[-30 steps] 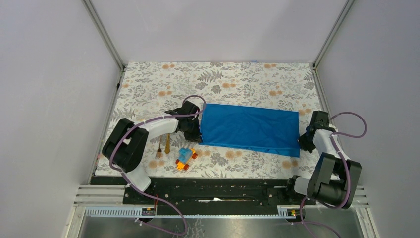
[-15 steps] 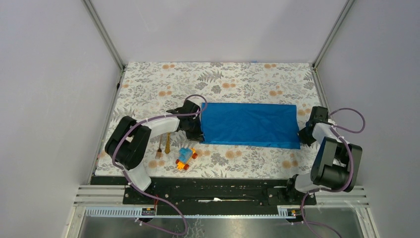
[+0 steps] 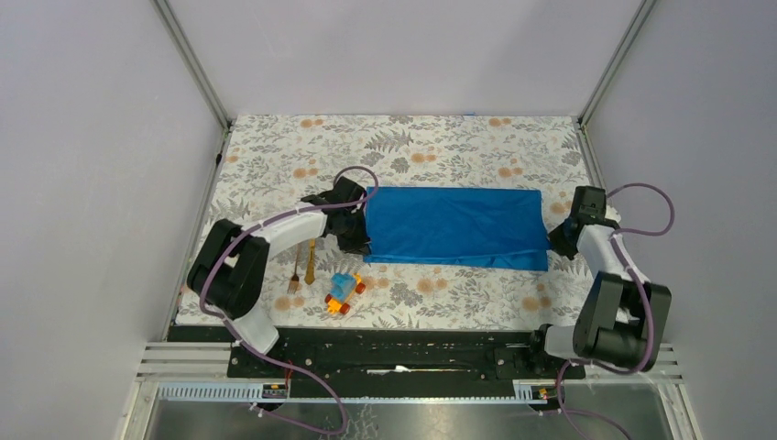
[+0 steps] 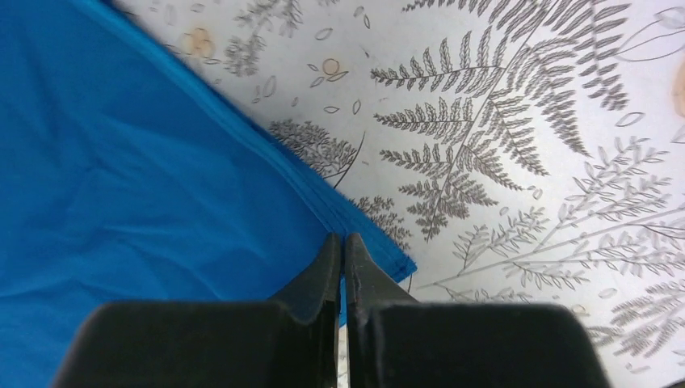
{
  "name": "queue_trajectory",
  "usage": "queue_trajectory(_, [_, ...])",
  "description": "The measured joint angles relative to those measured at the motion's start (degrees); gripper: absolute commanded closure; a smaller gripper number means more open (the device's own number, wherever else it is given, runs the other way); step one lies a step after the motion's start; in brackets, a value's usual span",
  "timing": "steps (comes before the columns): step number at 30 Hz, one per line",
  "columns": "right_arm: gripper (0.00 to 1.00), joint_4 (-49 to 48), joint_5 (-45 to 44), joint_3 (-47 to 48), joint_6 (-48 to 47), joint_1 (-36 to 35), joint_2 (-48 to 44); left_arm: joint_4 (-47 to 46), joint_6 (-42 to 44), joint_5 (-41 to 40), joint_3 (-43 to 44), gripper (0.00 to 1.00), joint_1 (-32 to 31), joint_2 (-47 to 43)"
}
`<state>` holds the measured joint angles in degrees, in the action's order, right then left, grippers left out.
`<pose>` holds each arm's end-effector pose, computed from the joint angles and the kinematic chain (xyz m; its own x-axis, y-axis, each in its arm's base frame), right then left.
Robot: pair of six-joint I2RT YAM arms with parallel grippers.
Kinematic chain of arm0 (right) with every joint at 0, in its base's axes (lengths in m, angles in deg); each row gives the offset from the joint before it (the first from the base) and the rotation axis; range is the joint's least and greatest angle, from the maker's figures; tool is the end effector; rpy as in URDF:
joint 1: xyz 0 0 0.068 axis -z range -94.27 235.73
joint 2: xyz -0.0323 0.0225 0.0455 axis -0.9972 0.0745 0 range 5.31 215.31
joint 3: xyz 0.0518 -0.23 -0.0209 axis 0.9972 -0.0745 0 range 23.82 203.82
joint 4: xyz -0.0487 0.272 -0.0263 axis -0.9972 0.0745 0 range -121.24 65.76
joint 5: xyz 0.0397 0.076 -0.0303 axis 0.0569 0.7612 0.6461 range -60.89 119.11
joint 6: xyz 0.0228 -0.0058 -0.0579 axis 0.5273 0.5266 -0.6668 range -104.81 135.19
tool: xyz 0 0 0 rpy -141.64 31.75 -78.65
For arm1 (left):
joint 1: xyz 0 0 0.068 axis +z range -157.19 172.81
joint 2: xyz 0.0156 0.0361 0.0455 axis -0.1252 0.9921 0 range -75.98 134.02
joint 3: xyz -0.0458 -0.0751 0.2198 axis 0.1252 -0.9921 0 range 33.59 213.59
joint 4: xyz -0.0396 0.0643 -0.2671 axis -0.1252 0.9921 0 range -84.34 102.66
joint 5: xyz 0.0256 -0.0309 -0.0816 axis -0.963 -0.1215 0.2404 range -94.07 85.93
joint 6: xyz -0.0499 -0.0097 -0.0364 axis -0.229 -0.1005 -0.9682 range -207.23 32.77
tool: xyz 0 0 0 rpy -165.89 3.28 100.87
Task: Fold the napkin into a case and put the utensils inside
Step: Fold and flatten the napkin at the center of the board.
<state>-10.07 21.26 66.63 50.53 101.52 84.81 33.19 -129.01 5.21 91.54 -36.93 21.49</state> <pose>0.2766 -0.0850 0.1251 -0.4682 0.7279 -0.5010 0.7483 0.6282 0.2133 0.2889 -0.1739 0.1062 -0.9588 -0.2096 -0.1917 -0.1270 0.9201 -0.3705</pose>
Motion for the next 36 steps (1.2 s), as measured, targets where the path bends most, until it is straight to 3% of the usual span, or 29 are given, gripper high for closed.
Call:
queue_trajectory(8, [1.00, 6.2, -0.2, 2.1, -1.2, 0.0, -7.7, 2.0, 0.0, -0.3, -0.2, 1.00, -0.1, -6.3])
queue_trajectory(18, [1.00, 8.2, 0.0, -0.9, -1.2, 0.0, -7.8, 2.8, 0.0, -0.3, -3.1, 1.00, -0.2, -6.5])
queue_trajectory(29, [1.00, 4.6, 0.0, -0.9, -2.0, 0.0, -1.9, 0.9, 0.0, -0.4, -3.0, 1.00, -0.2, -2.4])
queue_trajectory(32, [1.00, 3.7, 1.6, 0.0, -2.2, 0.0, -1.9, 1.8, 0.0, -1.1, -1.0, 1.00, -0.2, -2.4])
queue_trajectory(36, [1.00, 1.4, 6.7, 5.9, -1.9, 0.0, -0.5, 3.7, 0.2, -2.6, 8.5, 1.00, 0.7, -1.3])
